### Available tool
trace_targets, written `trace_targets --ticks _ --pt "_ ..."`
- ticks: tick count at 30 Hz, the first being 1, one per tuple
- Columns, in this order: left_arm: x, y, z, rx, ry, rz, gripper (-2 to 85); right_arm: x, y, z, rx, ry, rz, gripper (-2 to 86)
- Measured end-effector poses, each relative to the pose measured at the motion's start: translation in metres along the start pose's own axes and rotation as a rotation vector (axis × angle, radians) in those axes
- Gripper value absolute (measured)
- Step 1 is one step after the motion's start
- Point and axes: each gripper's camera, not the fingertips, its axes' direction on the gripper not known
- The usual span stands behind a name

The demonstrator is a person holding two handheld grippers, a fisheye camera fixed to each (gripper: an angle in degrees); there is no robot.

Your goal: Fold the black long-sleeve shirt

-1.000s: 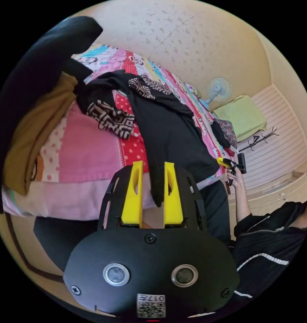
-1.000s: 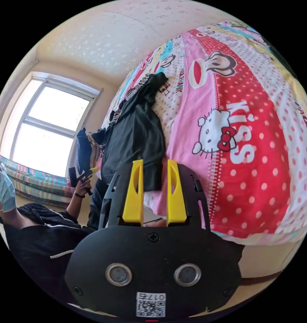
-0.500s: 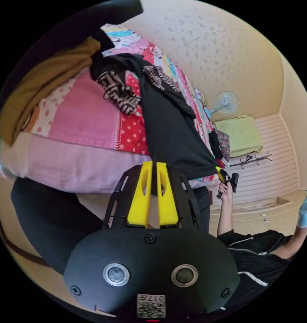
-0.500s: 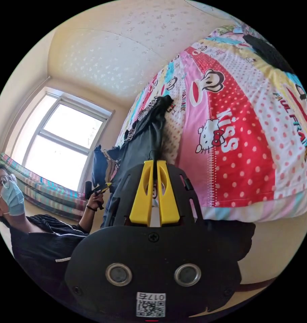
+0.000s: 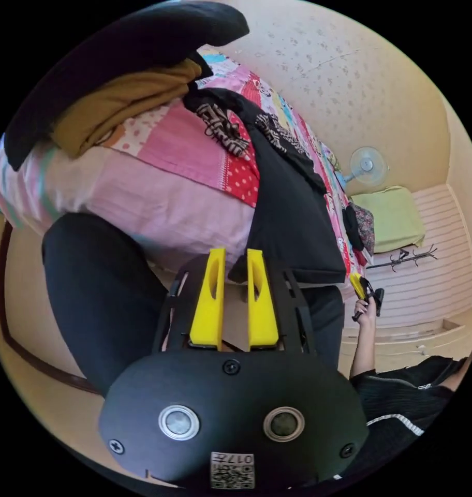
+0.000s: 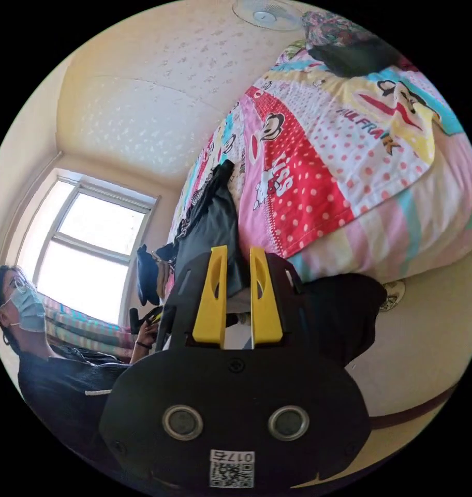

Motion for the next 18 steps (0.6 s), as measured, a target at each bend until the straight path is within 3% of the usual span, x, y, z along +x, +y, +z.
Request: trace_targets --ticks 4,9,12,16,18 --pt "0.056 -0.017 -0.04 0.281 -0.013 0.248 6.5 -0.042 -0.034 -0.01 0.039 0.037 -0.14 9.4" --pt "0.121 -0.072 0.013 0.413 0.126 0.493 6.1 -0.107 -0.132 0.064 -0.052 0.059 -0.321 9.6" --pt "0.121 -0.112 0.092 0.355 0.206 0.47 5.2 -0.124 -0.191 0.128 -0.124 0.121 -0.343 9.3" --pt "0.074 -0.146 0.195 0.02 0.459 0.264 5.1 -0.125 -0.25 0.205 -0.232 0.112 -0.337 8.7" --pt "0.062 -0.142 0.192 0.069 0.543 0.254 5.4 -0.12 -0.282 0.252 -0.308 0.183 -0.327 9.9"
